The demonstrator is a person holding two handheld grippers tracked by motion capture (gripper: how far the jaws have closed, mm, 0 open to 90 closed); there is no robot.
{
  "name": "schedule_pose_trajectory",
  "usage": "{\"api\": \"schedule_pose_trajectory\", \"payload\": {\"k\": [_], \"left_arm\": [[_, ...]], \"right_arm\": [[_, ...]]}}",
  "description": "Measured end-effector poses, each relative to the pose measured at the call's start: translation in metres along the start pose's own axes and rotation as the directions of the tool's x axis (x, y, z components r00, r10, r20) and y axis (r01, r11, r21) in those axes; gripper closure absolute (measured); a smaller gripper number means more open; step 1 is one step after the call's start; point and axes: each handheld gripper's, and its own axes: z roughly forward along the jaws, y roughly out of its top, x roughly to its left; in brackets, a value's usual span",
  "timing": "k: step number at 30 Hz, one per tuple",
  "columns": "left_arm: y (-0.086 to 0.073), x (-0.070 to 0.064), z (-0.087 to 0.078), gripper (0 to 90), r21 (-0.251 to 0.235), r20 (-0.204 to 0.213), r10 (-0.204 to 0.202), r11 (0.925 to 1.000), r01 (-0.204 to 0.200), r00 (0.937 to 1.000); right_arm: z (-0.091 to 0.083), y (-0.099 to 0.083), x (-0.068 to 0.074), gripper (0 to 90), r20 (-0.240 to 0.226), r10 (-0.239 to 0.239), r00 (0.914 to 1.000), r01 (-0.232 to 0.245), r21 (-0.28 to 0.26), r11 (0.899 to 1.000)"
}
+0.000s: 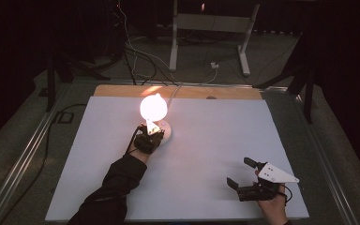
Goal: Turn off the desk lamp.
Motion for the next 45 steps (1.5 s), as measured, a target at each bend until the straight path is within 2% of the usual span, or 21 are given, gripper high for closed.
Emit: {"api": "schedule_pose_trajectory", "payload": {"k": [3,5,11,21,23,25,28,30,33,37,39,45], "left_arm": [[0.004,-0.002,-0.005,90.0,-0.012,0.002,0.001,0.9999,-0.001,1.0],[0.006,-0.002,-0.008,90.0,-0.026,0.007,-0.014,0.9996,0.014,0.9999],[0.006,0.001,-0.009,90.0,-0.042,-0.002,-0.023,0.9988,0.023,0.9997],[-0.003,0.001,0.0,90.0,-0.024,-0.024,-0.02,0.9995,0.019,0.9995],[-0.005,0.001,0.002,90.0,-0.013,-0.011,-0.03,0.9995,0.03,0.9995],[-0.006,0.001,0.003,90.0,-0.016,-0.019,-0.018,0.9997,0.018,0.9997],[-0.005,0.002,0.003,90.0,-0.01,-0.009,-0.012,0.9999,0.012,0.9999],[-0.006,0.003,0.003,90.0,-0.009,-0.004,-0.019,0.9998,0.019,0.9998],[-0.006,0.001,0.004,90.0,-0.012,-0.014,-0.004,0.9999,0.004,0.9999],[-0.006,0.004,0.004,90.0,-0.007,0.005,-0.019,0.9998,0.019,0.9998],[-0.005,0.006,0.003,90.0,-0.003,0.003,-0.042,0.9991,0.042,0.9991],[0.0,0.008,-0.004,90.0,-0.021,-0.009,-0.043,0.9989,0.043,0.999]], "right_arm": [[0.0,0.0,0.0,0.0,-0.001,0.001,1.0,-0.001,0.0,1.0],[0.0,0.0,0.0,0.0,-0.001,-0.002,1.0,0.002,-0.002,1.0],[0.0,0.0,0.0,0.0,-0.001,-0.003,1.0,0.003,-0.002,1.0],[-0.001,0.001,0.001,0.0,-0.002,-0.003,1.0,0.003,-0.004,1.0],[-0.001,0.001,0.001,0.0,-0.003,-0.003,1.0,0.003,-0.004,1.0],[-0.001,0.001,0.001,0.0,-0.003,-0.002,1.0,0.002,-0.005,1.0],[-0.001,0.0,0.0,0.0,-0.003,-0.003,1.0,0.003,-0.003,1.0],[0.0,0.0,0.0,0.0,-0.003,-0.003,1.0,0.003,-0.002,1.0],[0.0,0.0,0.001,0.0,-0.005,-0.005,1.0,0.005,0.001,1.0],[0.001,0.0,0.001,0.0,-0.006,-0.007,1.0,0.007,0.004,1.0],[0.001,0.0,0.001,0.0,-0.005,-0.006,1.0,0.006,0.003,1.0],[0.0,0.0,0.0,0.0,-0.007,-0.003,1.0,0.003,0.001,1.0]]}}
